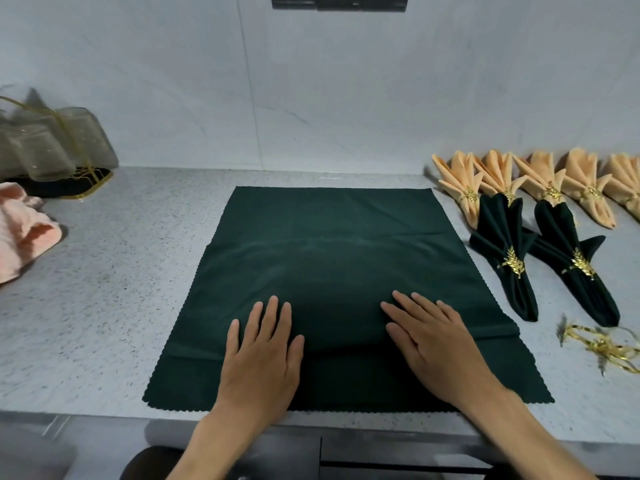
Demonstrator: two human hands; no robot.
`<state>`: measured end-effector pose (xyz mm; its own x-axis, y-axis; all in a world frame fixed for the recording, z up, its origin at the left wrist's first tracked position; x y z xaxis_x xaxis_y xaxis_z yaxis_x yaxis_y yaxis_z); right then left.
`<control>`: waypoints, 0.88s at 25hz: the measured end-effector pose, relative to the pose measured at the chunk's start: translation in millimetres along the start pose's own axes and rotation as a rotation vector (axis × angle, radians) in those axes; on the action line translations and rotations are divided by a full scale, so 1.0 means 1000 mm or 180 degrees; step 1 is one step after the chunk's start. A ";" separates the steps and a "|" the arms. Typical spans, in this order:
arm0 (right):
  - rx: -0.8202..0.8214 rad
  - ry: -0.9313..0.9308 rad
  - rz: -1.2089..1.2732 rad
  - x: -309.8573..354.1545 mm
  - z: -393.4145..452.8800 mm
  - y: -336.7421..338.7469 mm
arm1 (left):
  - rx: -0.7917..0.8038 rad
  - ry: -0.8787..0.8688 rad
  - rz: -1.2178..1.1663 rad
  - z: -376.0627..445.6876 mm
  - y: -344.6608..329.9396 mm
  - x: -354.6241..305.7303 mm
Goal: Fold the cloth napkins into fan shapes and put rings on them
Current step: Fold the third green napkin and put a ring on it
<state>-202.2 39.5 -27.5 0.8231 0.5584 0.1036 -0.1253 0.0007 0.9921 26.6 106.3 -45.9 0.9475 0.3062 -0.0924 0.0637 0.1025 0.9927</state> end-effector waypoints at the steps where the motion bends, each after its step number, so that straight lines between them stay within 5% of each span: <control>1: 0.0050 -0.0045 0.0022 0.000 0.001 -0.001 | -0.0003 0.0061 0.0026 -0.001 0.000 -0.001; 8: -0.0441 0.0065 -0.0045 0.081 0.013 0.005 | 0.0017 0.0176 0.0086 -0.002 -0.001 -0.004; 11: 0.0129 0.0376 0.0596 0.128 0.024 -0.018 | 0.0170 0.0129 0.0194 -0.002 -0.007 -0.001; 15: 0.0030 -0.0163 -0.0124 0.033 -0.007 -0.019 | 0.0333 0.0460 0.0197 -0.013 -0.006 0.036; 18: 0.0477 -0.0950 -0.0083 -0.040 -0.050 -0.013 | 0.0279 0.0822 0.0171 -0.018 0.004 0.062; 22: 0.0295 -0.1033 0.0044 -0.023 -0.029 0.015 | 0.0244 0.0793 0.0139 -0.023 0.002 0.058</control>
<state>-238.8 50.5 -17.1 0.9570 0.2646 0.1193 -0.0991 -0.0888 0.9911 74.7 146.4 -50.8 0.8440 0.5334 -0.0561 0.0570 0.0149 0.9983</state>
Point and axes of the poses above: each hand's wrist, its own z-axis towards the middle knuckle, its own y-axis out of the back of the hand, x = y × z, the point moved 9 cm from there along z, towards the middle knuckle, and after that the axes turned 9 degrees about y, right-handed, at the moved point
